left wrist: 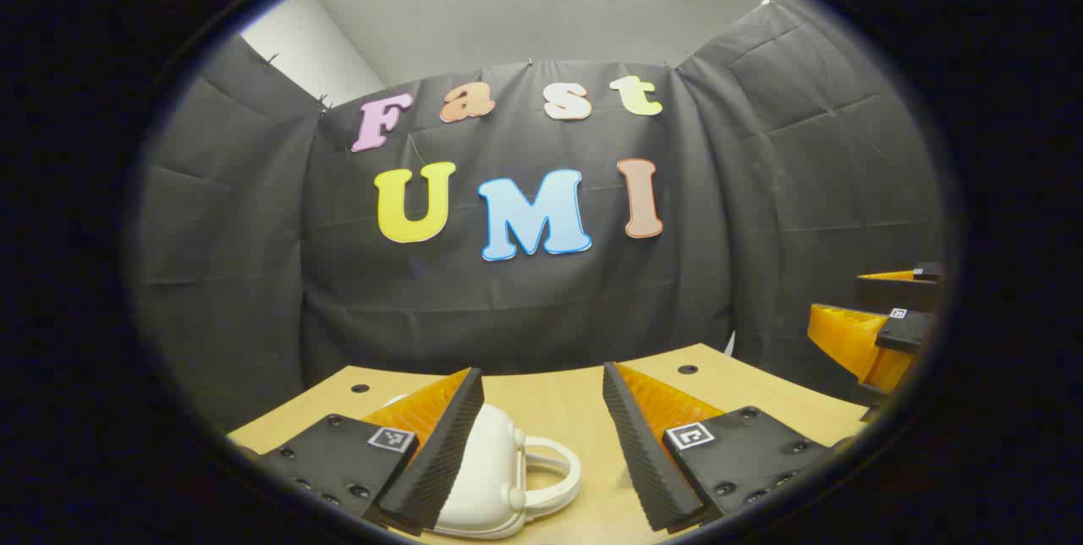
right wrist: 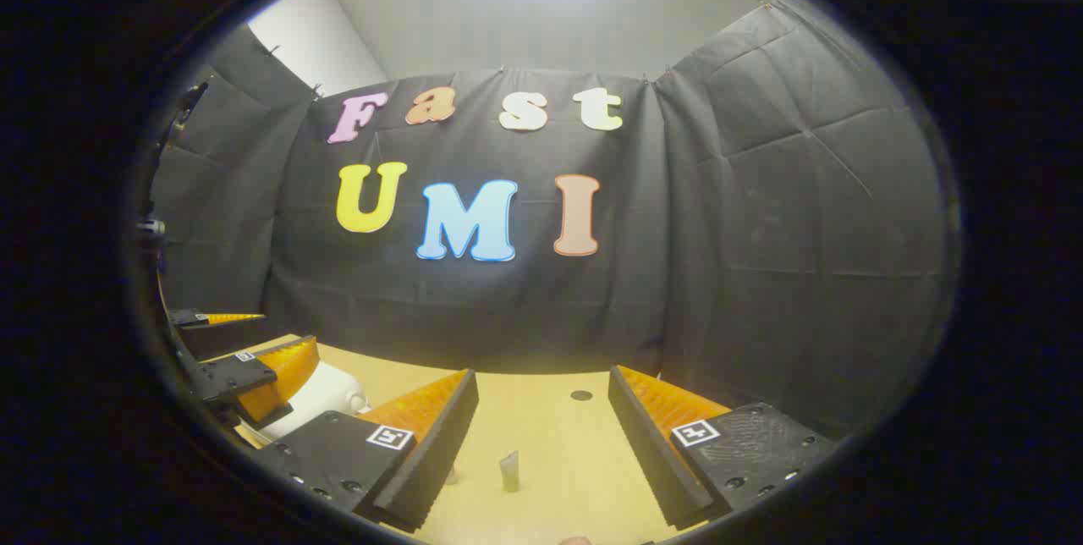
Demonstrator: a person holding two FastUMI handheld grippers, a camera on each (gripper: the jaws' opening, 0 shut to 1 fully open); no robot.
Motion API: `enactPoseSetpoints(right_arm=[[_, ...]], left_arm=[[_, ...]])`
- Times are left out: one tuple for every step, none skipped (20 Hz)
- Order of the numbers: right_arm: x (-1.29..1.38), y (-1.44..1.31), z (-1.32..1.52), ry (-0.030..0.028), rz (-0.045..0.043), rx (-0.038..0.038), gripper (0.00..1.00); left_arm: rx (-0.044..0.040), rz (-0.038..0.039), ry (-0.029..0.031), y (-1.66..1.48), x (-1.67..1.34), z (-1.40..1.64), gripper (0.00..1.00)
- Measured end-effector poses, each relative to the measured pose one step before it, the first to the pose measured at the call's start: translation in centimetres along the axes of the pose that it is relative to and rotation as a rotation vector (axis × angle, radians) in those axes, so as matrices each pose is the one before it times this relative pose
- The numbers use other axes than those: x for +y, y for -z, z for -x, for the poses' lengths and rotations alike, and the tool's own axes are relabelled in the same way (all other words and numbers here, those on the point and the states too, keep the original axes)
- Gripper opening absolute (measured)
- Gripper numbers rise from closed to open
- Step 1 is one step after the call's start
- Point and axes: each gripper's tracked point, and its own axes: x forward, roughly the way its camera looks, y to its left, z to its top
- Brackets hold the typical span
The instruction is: First open the suitcase, pack the skin care products into it, and then close the suitcase.
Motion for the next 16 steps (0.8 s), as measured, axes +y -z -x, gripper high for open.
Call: enactPoseSetpoints(right_arm=[[0.313,-0.451,-0.146,-0.00985,-0.00228,-0.00829,0.94],[0.159,-0.196,-0.228,-0.01071,0.00055,-0.00339,0.94],[0.052,-0.058,-0.303,-0.00419,0.00724,-0.00216,0.94],[-0.078,0.185,-0.207,-0.0067,0.00383,0.0095,0.94],[0.095,0.023,-0.121,-0.0068,-0.00143,0.00853,0.94],[0.029,0.188,-0.169,-0.00588,-0.00845,0.01439,0.94],[0.005,0.03,-0.219,-0.00447,-0.01046,0.00635,0.94],[-0.028,0.109,-0.129,-0.00474,0.00044,0.00637,0.94],[-0.233,0.223,-0.267,0.00511,0.01114,0.00727,0.94],[-0.439,0.375,-0.274,0.00863,0.01724,0.01,0.94],[-0.243,0.105,-0.104,0.00241,0.02099,0.00468,0.94],[0.068,0.012,-0.008,-0.00361,0.01771,-0.00139,0.94],[0.081,-0.055,-0.019,-0.00395,0.00827,0.00008,0.94],[-0.038,0.326,-0.033,-0.0051,0.00121,0.00485,0.94],[0.1,0.149,-0.115,-0.00748,-0.00096,0.00585,0.94],[0.056,0.341,-0.109,-0.00604,-0.00146,0.00861,0.94]], left_arm=[[0.00591,0.01284,0.00133,-0.031,-0.056,-0.006,0.92],[0.008,0.01332,-0.00551,0.158,0.118,-0.022,0.92],[0.00735,0.00259,-0.00176,0.114,0.045,-0.022,0.92],[0.0047,-0.00558,-0.00442,0.064,0.087,-0.027,0.92],[0.00331,-0.0132,-0.00494,-0.02,0.095,0.019,0.92],[0.00224,-0.01216,-0.00231,0.003,0.052,-0.006,0.92],[0.00868,-0.0105,0.00109,0.118,0.006,0.022,0.91],[0.0156,-0.00655,0.00519,0.285,-0.051,0.07,0.92],[0.01879,0.00671,0.01271,0.272,-0.154,0.035,0.92],[0.01959,0.01538,0.00566,0.286,-0.084,0.046,0.92],[0.01879,0.01188,0.00163,0.187,-0.169,0.022,0.92],[0.01409,0.00784,0.00077,0.171,-0.11,0.008,0.92],[0.0133,-0.00087,-0.00162,0.254,-0.157,0.136,0.92],[0.01559,-0.00249,0.00431,0.218,-0.13,0.083,0.92],[0.02763,-0.00491,0.01728,0.515,-0.215,0.082,0.92],[0.04996,-0.0109,0.02584,0.868,-0.384,-0.029,0.92]])
